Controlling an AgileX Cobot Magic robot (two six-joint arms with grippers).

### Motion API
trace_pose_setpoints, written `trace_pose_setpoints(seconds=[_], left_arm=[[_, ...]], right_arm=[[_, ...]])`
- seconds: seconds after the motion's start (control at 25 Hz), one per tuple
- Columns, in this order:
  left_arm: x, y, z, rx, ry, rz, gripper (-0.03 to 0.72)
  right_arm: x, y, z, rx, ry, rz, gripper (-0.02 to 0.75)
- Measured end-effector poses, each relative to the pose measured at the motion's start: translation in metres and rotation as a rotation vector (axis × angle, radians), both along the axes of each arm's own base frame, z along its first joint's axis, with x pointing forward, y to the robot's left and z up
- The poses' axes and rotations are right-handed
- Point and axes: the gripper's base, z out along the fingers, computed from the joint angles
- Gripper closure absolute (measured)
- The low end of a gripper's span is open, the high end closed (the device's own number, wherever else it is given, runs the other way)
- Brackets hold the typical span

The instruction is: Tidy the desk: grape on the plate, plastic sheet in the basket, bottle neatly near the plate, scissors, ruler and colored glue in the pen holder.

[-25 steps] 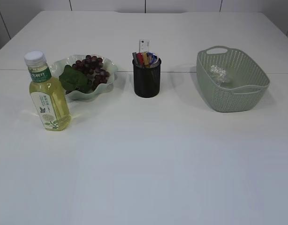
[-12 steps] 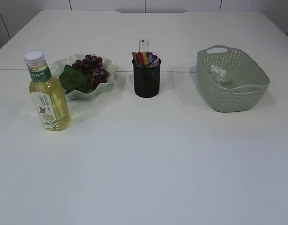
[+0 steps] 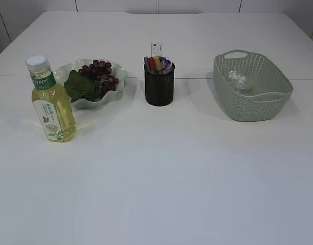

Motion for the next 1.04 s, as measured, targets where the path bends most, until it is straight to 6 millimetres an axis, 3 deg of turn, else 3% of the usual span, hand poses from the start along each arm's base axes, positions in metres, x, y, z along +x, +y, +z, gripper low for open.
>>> trace_pose_setpoints(seconds=[0.24,1.04], left_arm=[[-0.0008,-0.0031,0.0000,-0.017,0.003,0.184,0.443],[-0.0008,-0.0032,0.0000,-0.017,0.003,0.195,0.449]], right_arm=[[-0.0003,0.0012,0.0000,0.003,0.000,-0.097,0.425],[-0.0003,0.0013,0.0000,0.004,0.000,-0.096,0.425]])
